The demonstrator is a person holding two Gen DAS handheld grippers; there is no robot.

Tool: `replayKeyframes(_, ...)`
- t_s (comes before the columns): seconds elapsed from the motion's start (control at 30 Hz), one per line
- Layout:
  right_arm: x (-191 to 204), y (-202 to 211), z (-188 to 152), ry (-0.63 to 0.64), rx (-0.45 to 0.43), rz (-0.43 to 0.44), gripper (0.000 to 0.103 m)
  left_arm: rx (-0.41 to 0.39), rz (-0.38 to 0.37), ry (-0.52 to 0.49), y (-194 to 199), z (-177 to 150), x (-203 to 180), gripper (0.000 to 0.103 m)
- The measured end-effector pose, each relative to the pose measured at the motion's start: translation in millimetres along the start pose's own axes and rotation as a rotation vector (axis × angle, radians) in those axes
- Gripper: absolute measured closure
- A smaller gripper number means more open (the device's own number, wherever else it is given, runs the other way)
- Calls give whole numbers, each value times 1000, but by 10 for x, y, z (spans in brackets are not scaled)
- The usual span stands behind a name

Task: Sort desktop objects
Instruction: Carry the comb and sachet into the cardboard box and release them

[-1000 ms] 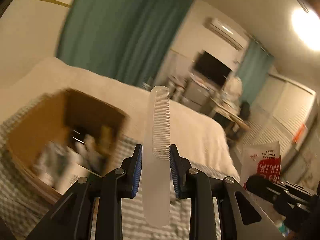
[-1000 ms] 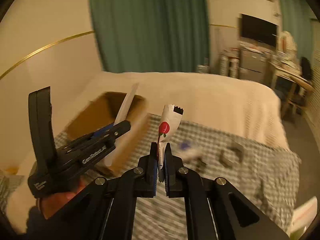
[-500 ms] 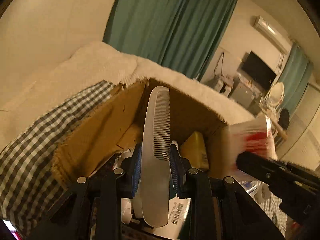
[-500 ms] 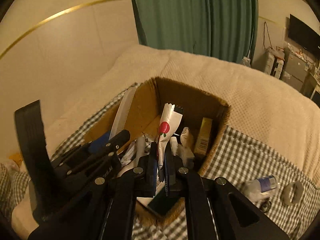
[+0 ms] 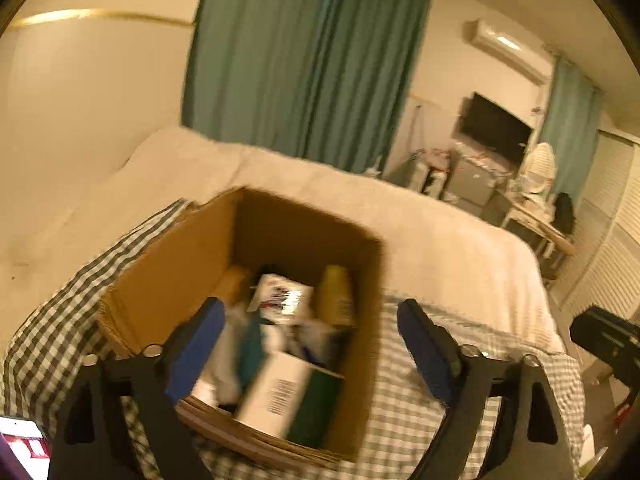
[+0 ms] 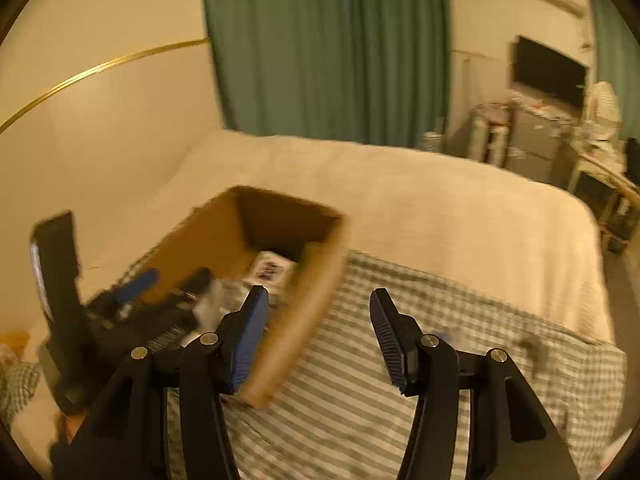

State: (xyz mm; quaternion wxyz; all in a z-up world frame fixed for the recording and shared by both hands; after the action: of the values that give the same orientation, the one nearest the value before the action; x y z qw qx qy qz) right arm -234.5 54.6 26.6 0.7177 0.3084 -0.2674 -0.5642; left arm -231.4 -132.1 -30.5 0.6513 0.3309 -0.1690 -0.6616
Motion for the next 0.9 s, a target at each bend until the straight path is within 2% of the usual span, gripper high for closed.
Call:
replayKeyframes(0.2,-693,634,-487,-80,-21,-137,47,42,-131,-116,81,-343,-893,5)
replayKeyframes(0.3,-993,719,-802,-131,-9,-165,46,123,-167,-147,-104,-600,-1201,3)
replayKeyframes(0.33,-1057,716,-883,-147,-5,-171,46,177,-162,-145,-233,-711,-1280,3)
replayKeyframes(0.43,-1295,602,-1150,-203,12,-172,44,215,-160,-146,-436,-912,-1322,3)
replayKeyframes(0.53,-1414,462,-1293,-235,30,-170,44,210,-122,-185,-638,-1040,-1370,3)
replayKeyframes(0.67,-1658,93,-1621,-290,56,-213,43,204,-101,-229,-862,-1285,-1426,3)
replayKeyframes(0.9,-1915,-479,-1892,-377,97,-187,40,230,-70,-262,-1260,-1383,-1458,3)
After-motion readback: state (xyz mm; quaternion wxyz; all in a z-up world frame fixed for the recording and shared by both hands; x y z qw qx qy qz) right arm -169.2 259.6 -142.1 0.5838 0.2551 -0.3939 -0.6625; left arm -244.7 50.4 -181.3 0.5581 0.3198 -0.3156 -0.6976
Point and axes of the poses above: each gripper's, at about its wrist camera, not at the fingertips, and y roughly against the way its jaws point, x to its left, z to its top, the point moved 3 cm from there along -y, roughly the way its jaws point, and after that the axes turned 10 degrees about x, right-handed, at the moved point
